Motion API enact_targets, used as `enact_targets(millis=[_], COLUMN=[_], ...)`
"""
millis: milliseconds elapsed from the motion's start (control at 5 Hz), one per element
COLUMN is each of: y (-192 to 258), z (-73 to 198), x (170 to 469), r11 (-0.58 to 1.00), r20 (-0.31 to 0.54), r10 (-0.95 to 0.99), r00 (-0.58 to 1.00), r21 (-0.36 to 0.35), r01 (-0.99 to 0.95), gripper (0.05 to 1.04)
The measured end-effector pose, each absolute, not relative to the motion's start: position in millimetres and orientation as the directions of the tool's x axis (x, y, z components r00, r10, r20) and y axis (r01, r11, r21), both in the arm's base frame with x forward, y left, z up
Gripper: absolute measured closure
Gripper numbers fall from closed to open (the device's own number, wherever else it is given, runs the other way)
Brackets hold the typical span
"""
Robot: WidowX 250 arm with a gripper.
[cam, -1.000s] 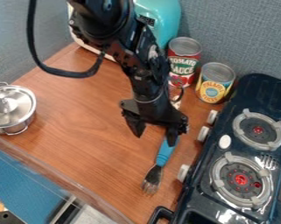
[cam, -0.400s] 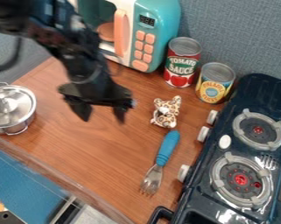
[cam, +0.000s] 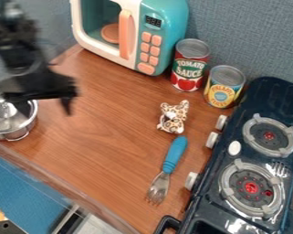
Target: Move the silver pot to the upper right of table
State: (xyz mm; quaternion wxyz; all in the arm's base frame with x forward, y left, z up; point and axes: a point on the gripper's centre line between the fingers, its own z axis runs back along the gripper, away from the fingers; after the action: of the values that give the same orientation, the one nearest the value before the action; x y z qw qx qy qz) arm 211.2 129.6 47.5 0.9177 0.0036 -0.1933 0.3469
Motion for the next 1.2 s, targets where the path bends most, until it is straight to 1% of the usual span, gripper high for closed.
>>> enact_targets(millis=[200,400,600,800,1000,1200], y=[169.6,197.7,211.8,213.0,215.7,218.2], z=[28.7,9.9,3.2,2.5,0.8,0.6], x=[199.6,192.2,197.4,201.5,203.9,203.6], r11=[0.654,0.6,0.575,0.575,0.577,0.557], r20=[0.342,0.326,0.326,0.324,0.322,0.338], r10=[0.736,0.776,0.795,0.797,0.795,0.801], r00=[0.583,0.54,0.512,0.509,0.513,0.495], r21=[-0.137,-0.114,-0.134,-0.149,-0.146,-0.118], r01=[-0.744,-0.792,-0.807,-0.805,-0.803,-0.822], gripper=[0.085,0.085,0.085,0.085,0.136,0.431])
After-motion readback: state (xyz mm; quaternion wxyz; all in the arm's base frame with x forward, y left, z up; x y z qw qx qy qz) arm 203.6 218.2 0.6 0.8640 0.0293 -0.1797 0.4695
